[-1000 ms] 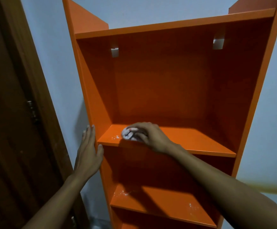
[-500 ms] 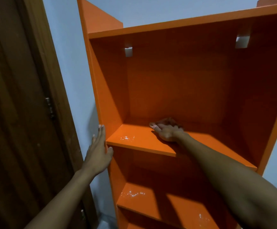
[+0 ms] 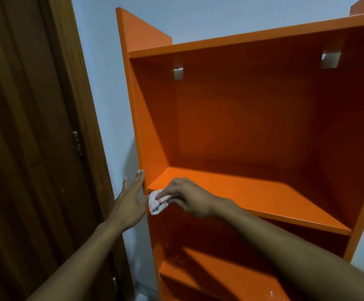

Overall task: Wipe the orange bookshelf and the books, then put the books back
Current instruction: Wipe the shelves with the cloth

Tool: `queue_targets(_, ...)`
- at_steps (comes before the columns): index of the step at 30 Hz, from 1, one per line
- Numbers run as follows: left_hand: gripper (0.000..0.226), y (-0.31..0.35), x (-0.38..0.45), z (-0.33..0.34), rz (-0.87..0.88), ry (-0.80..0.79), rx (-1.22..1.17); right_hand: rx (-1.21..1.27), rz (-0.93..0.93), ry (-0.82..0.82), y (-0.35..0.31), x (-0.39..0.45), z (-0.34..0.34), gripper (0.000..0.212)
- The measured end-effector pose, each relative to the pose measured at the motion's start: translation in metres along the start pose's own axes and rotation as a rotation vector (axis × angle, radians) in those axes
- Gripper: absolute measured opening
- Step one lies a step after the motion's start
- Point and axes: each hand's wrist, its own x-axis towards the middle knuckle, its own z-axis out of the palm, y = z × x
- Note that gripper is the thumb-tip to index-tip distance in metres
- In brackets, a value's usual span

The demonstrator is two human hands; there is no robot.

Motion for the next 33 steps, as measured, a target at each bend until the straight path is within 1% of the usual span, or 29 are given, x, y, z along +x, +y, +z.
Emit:
queue_targets(2,0.073,0.002,0.000,-0.003,0.006,-0.013,0.003,0.040,0.026,0.129,0.005,0.003,-0.013,0.032)
queue_targets(3,0.072,0.003,0.000,-0.005,0.008,-0.016,0.000,0.023,0.099,0.217,0.012,0.004,-0.018,0.034)
queue_targets(5,0.070,0.006,-0.001,-0.008,-0.003,-0.024,-0.010,-0.023,0.321,0.360,0.035,0.011,-0.023,0.035)
queue_targets(7,0.070,0.008,-0.001,-0.010,-0.012,-0.035,-0.013,-0.025,0.489,0.429,0.059,0.020,-0.025,0.031)
queue_targets(9,0.070,0.008,0.001,-0.011,-0.022,-0.045,-0.025,-0.026,0.649,0.383,0.080,0.032,-0.025,0.029)
queue_targets(11,0.070,0.007,0.002,-0.011,-0.038,-0.054,-0.028,-0.025,0.789,0.245,0.096,0.046,-0.020,0.038)
queue_targets(12,0.069,0.007,0.003,-0.012,-0.044,-0.056,-0.023,-0.027,0.826,0.168,0.096,0.053,-0.016,0.041)
queue_targets(14,0.069,0.009,0.004,-0.012,-0.054,-0.061,-0.017,-0.045,0.801,0.058,0.092,0.070,-0.005,0.043)
queue_targets(17,0.069,0.013,0.005,-0.013,-0.068,-0.067,-0.019,-0.076,0.654,-0.037,0.083,0.097,0.004,0.043)
queue_targets(20,0.070,0.013,0.007,-0.015,-0.071,-0.071,-0.023,-0.117,0.628,-0.118,0.085,0.110,0.009,0.050)
queue_targets(22,0.071,0.012,0.007,-0.016,-0.073,-0.074,-0.024,-0.153,0.599,-0.112,0.076,0.104,0.009,0.049)
queue_targets(24,0.072,0.014,0.006,-0.016,-0.070,-0.065,-0.009,-0.203,0.506,-0.084,0.060,0.094,0.009,0.045)
queue_targets(27,0.074,0.018,0.006,-0.018,-0.080,-0.065,0.016,-0.201,0.389,-0.043,0.031,0.079,0.016,0.040)
queue_targets(29,0.076,0.019,0.006,-0.021,-0.078,-0.063,0.018,-0.232,0.362,0.000,0.015,0.069,0.024,0.039)
queue_targets(31,0.078,0.019,0.005,-0.025,-0.080,-0.056,0.008,-0.310,0.337,0.007,0.002,0.058,0.034,0.037)
queue_targets(33,0.076,0.021,0.004,-0.029,-0.104,-0.039,-0.018,-0.344,0.237,0.022,-0.011,0.047,0.039,0.039)
